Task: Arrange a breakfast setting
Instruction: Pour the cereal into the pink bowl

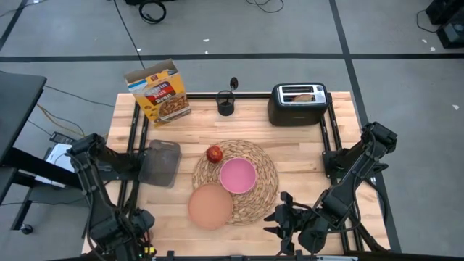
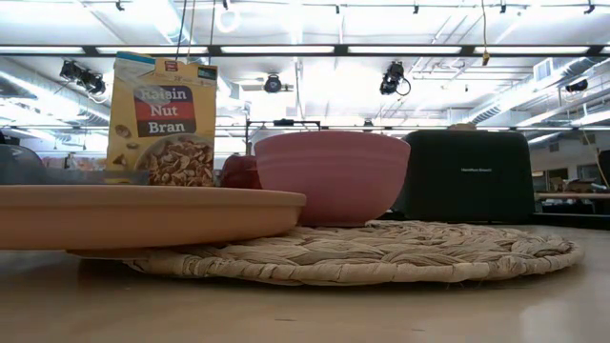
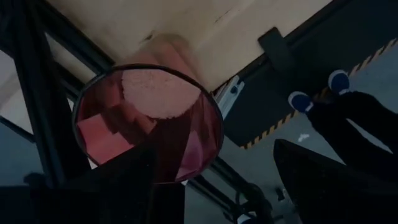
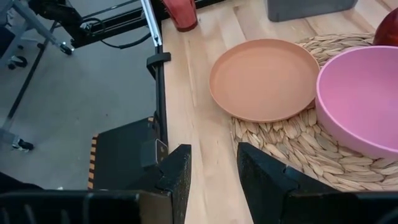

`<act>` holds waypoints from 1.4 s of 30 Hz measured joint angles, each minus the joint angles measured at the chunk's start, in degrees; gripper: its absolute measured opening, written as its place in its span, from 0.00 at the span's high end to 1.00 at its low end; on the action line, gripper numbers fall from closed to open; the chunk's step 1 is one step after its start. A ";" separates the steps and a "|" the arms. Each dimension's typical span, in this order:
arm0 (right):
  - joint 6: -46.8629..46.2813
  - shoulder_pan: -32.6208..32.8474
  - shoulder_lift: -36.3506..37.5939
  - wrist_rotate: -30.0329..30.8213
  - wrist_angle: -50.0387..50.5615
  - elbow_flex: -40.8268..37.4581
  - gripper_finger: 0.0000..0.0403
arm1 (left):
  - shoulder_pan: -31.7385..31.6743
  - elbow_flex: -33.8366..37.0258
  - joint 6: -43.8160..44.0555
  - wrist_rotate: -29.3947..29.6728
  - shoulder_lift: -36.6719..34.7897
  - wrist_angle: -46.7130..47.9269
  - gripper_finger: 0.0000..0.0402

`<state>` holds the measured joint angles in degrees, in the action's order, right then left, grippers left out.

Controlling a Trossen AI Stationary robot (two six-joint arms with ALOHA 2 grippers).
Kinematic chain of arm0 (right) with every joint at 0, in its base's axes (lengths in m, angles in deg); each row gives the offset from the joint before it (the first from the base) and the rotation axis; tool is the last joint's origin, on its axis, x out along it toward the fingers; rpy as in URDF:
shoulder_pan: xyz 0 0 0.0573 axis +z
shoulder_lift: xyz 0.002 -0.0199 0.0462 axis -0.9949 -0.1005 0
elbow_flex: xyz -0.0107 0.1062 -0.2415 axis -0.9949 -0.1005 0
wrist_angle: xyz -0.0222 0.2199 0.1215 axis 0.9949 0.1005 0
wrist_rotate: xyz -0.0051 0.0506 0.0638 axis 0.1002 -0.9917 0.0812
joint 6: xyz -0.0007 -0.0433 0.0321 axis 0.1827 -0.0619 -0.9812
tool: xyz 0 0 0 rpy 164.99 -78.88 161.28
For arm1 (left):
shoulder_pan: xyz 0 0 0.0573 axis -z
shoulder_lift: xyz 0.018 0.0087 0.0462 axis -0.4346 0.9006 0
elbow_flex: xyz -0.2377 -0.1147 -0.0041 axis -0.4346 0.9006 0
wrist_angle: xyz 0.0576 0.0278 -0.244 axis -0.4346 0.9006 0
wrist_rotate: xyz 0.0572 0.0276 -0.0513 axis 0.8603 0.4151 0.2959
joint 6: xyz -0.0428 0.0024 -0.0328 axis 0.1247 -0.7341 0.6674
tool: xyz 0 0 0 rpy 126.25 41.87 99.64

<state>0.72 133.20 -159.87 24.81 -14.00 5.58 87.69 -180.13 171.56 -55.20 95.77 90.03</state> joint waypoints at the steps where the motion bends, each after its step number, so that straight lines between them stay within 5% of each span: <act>1: 0.01 0.00 0.00 -0.01 0.01 0.00 0.66 | 0.00 0.00 0.06 0.31 0.00 0.12 0.19; 6: 0.04 0.04 0.00 -0.11 0.00 0.00 0.66 | -2.20 -0.85 -0.24 4.55 -1.34 0.93 0.19; 15: 2.12 0.19 0.02 -3.17 -0.73 0.00 0.66 | -9.94 -15.63 -14.55 28.95 -4.02 11.43 0.19; 19: 4.63 0.23 0.14 -4.46 -2.44 0.00 0.66 | -16.53 -20.31 -21.30 41.14 -5.28 16.10 0.19; 23: 6.50 -0.12 1.43 -6.51 -3.69 0.00 0.66 | -27.22 -22.12 -35.25 44.32 -8.14 14.96 0.19; 31: 12.55 -3.84 8.87 -2.05 -1.27 0.02 0.66 | -54.49 -24.35 -65.92 42.96 -14.33 12.03 0.19; 42: 23.38 -19.89 18.96 -5.02 2.28 0.04 0.60 | -96.83 -24.30 -102.53 19.04 -16.79 0.67 0.19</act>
<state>24.09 113.31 -140.91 19.79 -11.71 5.63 -9.14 -204.43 69.03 -36.16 78.98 90.69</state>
